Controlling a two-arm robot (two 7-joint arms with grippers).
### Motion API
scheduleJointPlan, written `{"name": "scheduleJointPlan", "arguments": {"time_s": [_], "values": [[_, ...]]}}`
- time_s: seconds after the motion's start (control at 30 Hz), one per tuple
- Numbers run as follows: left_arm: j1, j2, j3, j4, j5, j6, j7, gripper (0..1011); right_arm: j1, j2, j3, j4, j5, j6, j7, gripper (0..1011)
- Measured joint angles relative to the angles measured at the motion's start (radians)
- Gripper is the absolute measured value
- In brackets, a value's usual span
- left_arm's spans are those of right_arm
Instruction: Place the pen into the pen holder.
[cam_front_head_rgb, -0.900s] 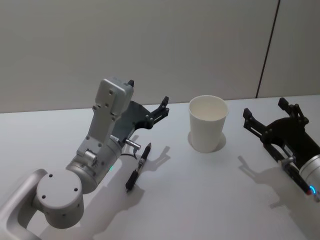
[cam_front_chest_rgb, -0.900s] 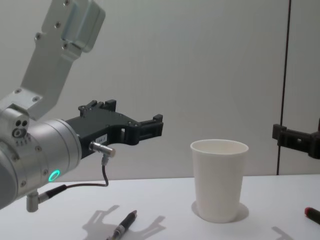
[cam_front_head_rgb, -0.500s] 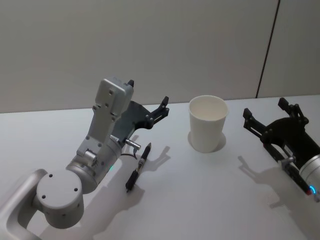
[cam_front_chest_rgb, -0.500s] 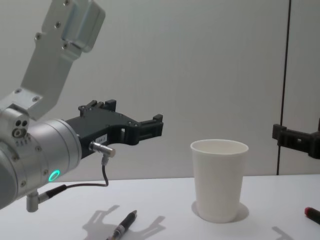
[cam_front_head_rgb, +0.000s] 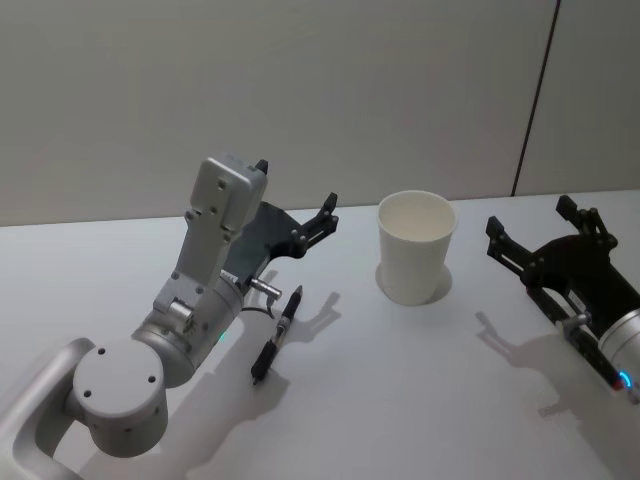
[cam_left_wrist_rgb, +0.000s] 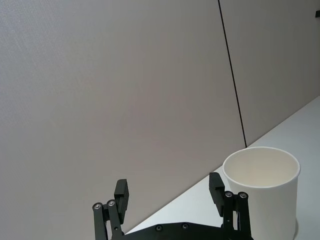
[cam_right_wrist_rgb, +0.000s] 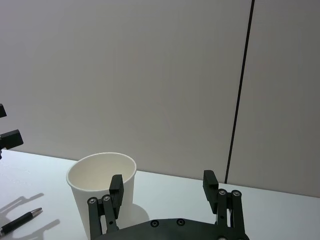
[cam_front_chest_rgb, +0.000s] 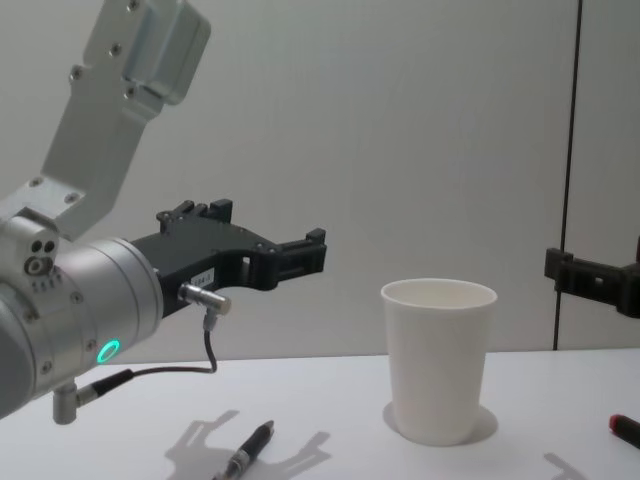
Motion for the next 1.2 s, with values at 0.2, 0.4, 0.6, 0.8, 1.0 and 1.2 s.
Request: {"name": "scheduleJointPlan", "arguments": {"time_s": [0.2,0.4,0.6,0.8,1.0,1.2], "values": [[0.000,0.000,0.000,0.000,0.000,0.000,0.000,1000,0.000,0.000,0.000,0.000,0.000,0.000,0.000,1001],[0.000,0.000,0.000,0.000,0.000,0.000,0.000,1001,-0.001,0.005,0.003,-0.003,-0.001,0.005,0.003,1001],[0.000,0.000,0.000,0.000,0.000,0.000,0.000,1001,-0.012,0.024,0.017,-0.017,0.002,0.027,0.002,1001],[0.000,0.000,0.000,0.000,0.000,0.000,0.000,1001,-0.041,0.047,0.033,-0.039,0.014,0.055,-0.027,1001],[0.000,0.000,0.000,0.000,0.000,0.000,0.000,1001,-0.088,0.070,0.049,-0.076,0.030,0.100,-0.077,1001],[0.000,0.000,0.000,0.000,0.000,0.000,0.000,1001,-0.134,0.086,0.059,-0.116,0.038,0.158,-0.129,1001]]}}
